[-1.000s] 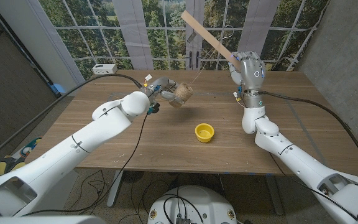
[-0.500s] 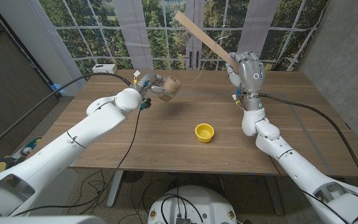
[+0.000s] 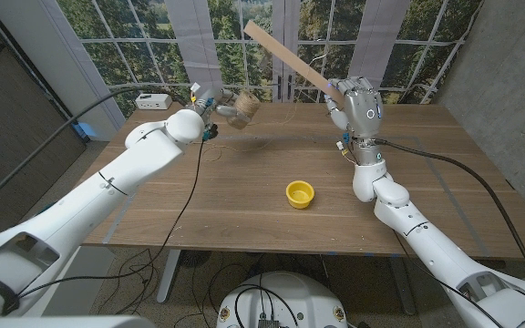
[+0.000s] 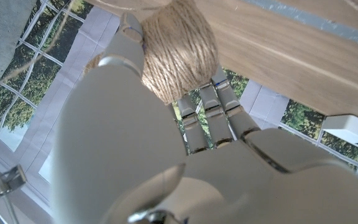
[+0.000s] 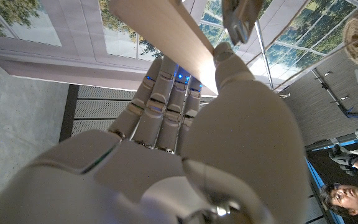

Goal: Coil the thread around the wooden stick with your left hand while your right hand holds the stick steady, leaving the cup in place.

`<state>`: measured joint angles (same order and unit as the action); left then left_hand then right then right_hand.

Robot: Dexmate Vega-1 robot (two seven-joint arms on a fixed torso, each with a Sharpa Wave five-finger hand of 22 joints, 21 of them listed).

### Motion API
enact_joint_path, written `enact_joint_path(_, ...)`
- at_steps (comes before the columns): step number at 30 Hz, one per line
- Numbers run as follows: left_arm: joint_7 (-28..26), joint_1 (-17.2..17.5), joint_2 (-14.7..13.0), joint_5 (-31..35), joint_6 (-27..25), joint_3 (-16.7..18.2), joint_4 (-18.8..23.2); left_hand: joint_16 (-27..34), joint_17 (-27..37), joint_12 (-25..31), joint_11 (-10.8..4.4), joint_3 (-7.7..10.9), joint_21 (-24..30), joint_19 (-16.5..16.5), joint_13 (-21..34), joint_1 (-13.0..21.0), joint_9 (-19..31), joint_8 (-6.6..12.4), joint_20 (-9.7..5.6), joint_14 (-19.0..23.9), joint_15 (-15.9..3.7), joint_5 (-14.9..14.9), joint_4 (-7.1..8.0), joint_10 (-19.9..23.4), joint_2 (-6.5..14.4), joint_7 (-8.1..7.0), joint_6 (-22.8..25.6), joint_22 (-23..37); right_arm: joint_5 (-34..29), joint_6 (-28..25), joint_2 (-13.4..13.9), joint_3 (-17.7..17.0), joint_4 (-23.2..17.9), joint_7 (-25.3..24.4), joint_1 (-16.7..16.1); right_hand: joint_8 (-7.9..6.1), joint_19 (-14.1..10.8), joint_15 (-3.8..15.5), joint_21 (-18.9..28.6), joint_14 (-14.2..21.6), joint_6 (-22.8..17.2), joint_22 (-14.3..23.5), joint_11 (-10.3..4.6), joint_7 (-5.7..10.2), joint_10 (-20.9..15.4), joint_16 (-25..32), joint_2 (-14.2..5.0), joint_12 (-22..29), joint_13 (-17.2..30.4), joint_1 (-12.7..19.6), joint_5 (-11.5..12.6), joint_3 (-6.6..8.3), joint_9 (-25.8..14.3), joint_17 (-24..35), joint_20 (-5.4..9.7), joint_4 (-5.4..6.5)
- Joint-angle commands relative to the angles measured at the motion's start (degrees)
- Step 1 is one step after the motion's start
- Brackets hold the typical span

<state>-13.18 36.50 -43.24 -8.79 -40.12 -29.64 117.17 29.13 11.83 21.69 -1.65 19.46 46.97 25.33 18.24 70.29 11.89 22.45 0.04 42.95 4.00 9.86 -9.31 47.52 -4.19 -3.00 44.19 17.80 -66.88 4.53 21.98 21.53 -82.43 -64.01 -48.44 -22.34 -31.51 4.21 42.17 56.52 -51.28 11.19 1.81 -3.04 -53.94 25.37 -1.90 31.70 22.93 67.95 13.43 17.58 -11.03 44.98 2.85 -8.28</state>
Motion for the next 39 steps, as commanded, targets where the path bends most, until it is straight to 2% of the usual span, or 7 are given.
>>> enact_joint_path(1, 0.7, -7.2, -0.2, 2.0, -1.6, -1.3, -0.4, 0.3, 17.6, 0.0, -4.76, 0.38, 0.5, -0.2, 10.5, 12.8, 0.4, 0.15, -0.07, 14.0, -17.71, 0.5, 0.15, 5.2, 13.0, 0.40, 16.4, 0.1, -0.1, -0.9, 0.1, 1.3, 1.1, 0.0, 0.8, -0.40, 0.4, 8.62, 0.5, 5.1, -8.2, 0.0, -5.68, 8.08, -6.2, -0.1, -5.23, 0.3, 2.1, 4.9, 0.5, 0.34, -1.5, 0.3, 2.30, 0.18)
enact_joint_path(6, 1.7, -10.1, -0.4, 3.1, -3.2, -2.1, 0.3, 0.2, 17.7, -0.1, -4.88, 0.39, 0.8, -0.3, 10.6, 12.8, 0.4, 0.11, -0.07, 14.1, -17.71, 0.5, 0.16, 5.3, 13.0, 0.22, 16.4, 0.1, -0.6, -0.2, -0.2, 1.0, 1.7, 0.0, 0.9, -0.38, 0.6, 8.61, 0.6, 5.1, -8.2, -0.1, -5.44, 8.18, -6.2, -0.2, -5.23, 0.2, 2.1, 4.8, 0.5, 0.33, -1.5, 0.4, 2.35, 0.20)
enact_joint_path(18, 3.4, -15.8, 0.6, 5.1, -5.8, -3.8, -0.2, -0.1, 17.9, -0.4, -4.89, 0.39, 1.6, -0.6, 10.8, 12.8, 0.4, 0.02, -0.13, 14.1, -17.71, 0.5, 0.20, 5.4, 13.0, 0.17, 16.5, -0.1, -3.9, 2.8, -2.8, -2.3, 2.6, 0.0, 0.0, -0.36, 0.5, 8.67, 1.2, 5.2, -8.3, -0.1, -5.61, 8.13, -6.3, -0.5, -5.15, 0.1, 2.3, 4.9, 0.6, 0.33, -1.5, 0.6, 2.44, 0.14)
enact_joint_path(22, 3.2, -16.7, 1.8, 4.7, -5.5, -3.2, -0.8, -0.2, 17.9, -0.5, -5.03, 0.39, 1.8, -0.7, 11.0, 12.9, 0.5, -0.04, -0.14, 14.1, -17.71, 0.5, 0.20, 5.3, 13.0, 0.16, 16.4, -0.2, -4.8, 3.8, -3.4, -3.3, 2.9, 0.0, -0.3, -0.31, 0.6, 8.64, 1.3, 5.2, -8.2, -0.1, -5.58, 8.16, -6.3, -0.6, -5.21, 0.0, 2.2, 4.9, 0.6, 0.36, -1.5, 0.6, 2.47, 0.17)
enact_joint_path(25, 3.8, -18.3, 2.3, 5.0, -5.6, -3.8, -1.4, -0.2, 18.0, -0.6, -5.04, 0.40, 2.0, -0.7, 11.0, 12.9, 0.5, -0.04, -0.12, 14.2, -17.72, 0.5, 0.21, 5.3, 13.0, 0.23, 16.5, -0.2, -5.7, 4.6, -4.1, -4.2, 3.1, 0.0, -0.5, -0.30, 0.7, 8.65, 1.4, 5.4, -8.2, -0.1, -5.98, 8.13, -6.3, -0.7, -5.14, 0.0, 2.3, 4.8, 0.6, 0.32, -1.5, 0.7, 2.53, 0.17)
enact_joint_path(39, 5.3, -27.0, 5.9, 7.5, -9.4, -7.3, -5.1, -0.4, 18.2, -0.9, -5.00, 0.38, 2.9, -1.1, 11.2, 12.8, 0.5, -0.16, -0.21, 14.3, -17.72, 0.5, 0.24, 5.5, 12.9, 0.40, 16.5, -0.5, -9.0, 8.6, -6.0, -6.9, 5.0, 0.0, -0.6, -0.30, 0.8, 8.66, 1.9, 5.5, -8.3, -0.2, -5.73, 8.13, -6.5, -1.0, -5.11, -0.1, 2.3, 4.8, 0.8, 0.31, -1.5, 0.9, 2.56, 0.19)
